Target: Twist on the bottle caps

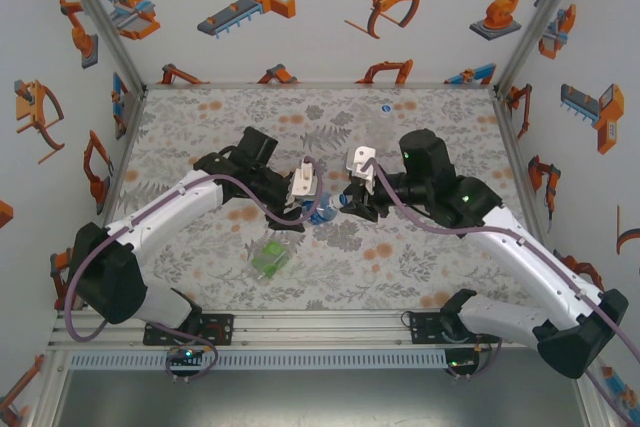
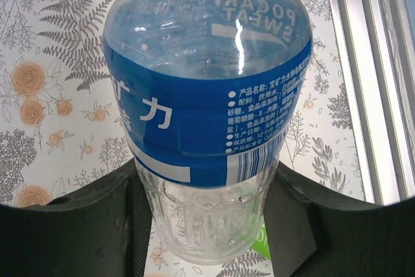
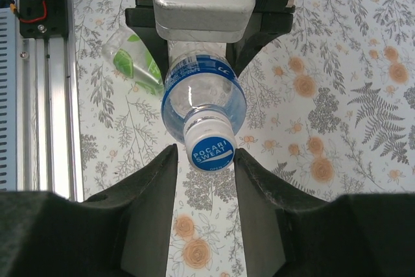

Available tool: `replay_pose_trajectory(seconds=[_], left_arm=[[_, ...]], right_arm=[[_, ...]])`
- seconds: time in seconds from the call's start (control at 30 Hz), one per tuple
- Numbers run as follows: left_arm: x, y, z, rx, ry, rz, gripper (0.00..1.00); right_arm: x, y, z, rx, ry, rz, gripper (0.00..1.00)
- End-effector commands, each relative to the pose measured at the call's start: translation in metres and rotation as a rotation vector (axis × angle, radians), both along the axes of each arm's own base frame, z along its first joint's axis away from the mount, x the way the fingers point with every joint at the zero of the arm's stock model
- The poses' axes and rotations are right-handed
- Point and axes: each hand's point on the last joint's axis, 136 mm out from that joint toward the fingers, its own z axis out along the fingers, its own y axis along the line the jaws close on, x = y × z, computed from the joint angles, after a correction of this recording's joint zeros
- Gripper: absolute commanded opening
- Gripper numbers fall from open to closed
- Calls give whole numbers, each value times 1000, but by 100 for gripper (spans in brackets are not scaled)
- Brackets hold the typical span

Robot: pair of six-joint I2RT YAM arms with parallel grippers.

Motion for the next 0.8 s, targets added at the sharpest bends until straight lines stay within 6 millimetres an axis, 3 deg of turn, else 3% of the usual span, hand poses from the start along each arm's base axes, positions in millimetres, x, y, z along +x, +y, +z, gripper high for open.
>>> replay_pose_trajectory(seconds=[0.0,0.3,0.5,0.77], left_arm=[[-14,-6,15,-64,0,-64,0],[-15,-6,15,-65,1,-71,0],[-15,-5,17,-66,-6,-71,0],[-15,-5,18,-68,-14,-70,0]], right_arm=[[1,6,-5,-2,-12,23,40],[7,8,-8,-15,-14,8,39],[3,9,-7,-16,15,24,31],[2,15,-12,52,284,-71,17]])
